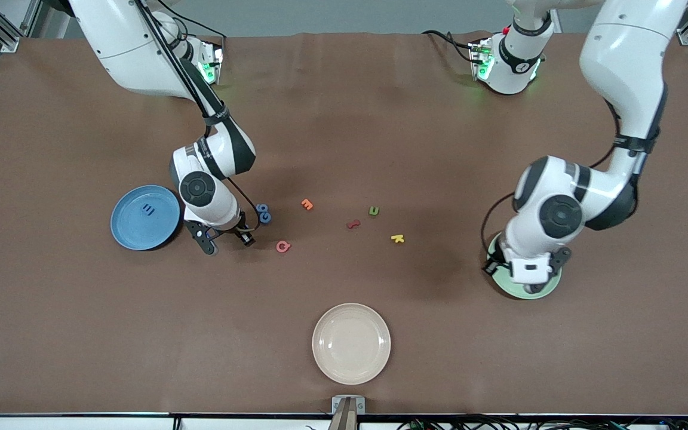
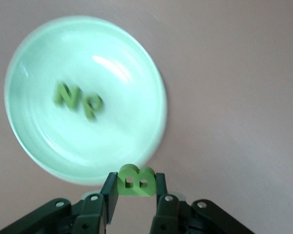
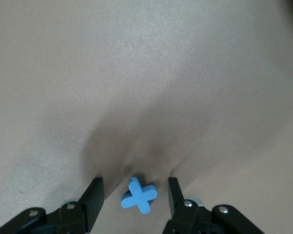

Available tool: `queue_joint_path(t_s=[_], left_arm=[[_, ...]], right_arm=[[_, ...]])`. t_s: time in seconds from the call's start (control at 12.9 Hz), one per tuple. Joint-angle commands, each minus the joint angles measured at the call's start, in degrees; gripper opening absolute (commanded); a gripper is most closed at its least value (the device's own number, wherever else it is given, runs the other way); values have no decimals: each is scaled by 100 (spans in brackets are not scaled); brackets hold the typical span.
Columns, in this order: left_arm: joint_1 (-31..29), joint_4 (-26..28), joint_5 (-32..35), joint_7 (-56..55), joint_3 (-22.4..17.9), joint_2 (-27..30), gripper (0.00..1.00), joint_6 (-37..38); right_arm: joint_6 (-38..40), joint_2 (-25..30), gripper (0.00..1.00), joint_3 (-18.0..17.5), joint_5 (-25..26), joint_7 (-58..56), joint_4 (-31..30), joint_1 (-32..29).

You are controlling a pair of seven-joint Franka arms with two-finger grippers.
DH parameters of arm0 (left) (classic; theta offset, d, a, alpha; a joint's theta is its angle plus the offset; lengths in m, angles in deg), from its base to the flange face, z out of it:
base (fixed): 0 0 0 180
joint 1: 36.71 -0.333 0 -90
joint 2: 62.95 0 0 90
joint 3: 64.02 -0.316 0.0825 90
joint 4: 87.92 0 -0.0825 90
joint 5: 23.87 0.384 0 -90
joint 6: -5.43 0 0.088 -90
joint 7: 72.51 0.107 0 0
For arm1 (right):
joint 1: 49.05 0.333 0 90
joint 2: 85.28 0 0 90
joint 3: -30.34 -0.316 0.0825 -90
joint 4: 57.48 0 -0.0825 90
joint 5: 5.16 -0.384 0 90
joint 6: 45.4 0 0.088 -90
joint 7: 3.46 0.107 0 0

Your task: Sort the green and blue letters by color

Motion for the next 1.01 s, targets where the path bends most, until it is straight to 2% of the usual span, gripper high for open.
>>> queue_joint_path(t_s=[0.0, 0.08, 0.15, 0.23, 0.46, 0.7, 0.93], left_arm=[[-381, 32, 81, 495, 63, -188, 6, 17], [-460, 49, 151, 539, 63, -232, 27, 17], [-470, 145, 291, 548, 63, -224, 68, 17], [-470, 207, 362, 513, 72, -172, 100, 17], [-330, 216, 363, 93, 282, -13, 100, 35], [-163, 164, 363, -898, 1001, -13, 100, 35], [635, 137, 319, -1987, 1092, -100, 100, -87]], right_arm=[[6, -64, 47, 28, 96, 145, 52, 51], [6, -64, 39, 37, 96, 127, 52, 51], [6, -64, 34, 28, 96, 101, 52, 59], [-3, -64, 30, 28, 105, 83, 52, 60], [-3, -64, 20, 28, 131, 31, 52, 51], [180, 23, 13, 28, 149, -495, 43, -28], [725, 462, 13, 37, 149, -1267, -71, -291]])
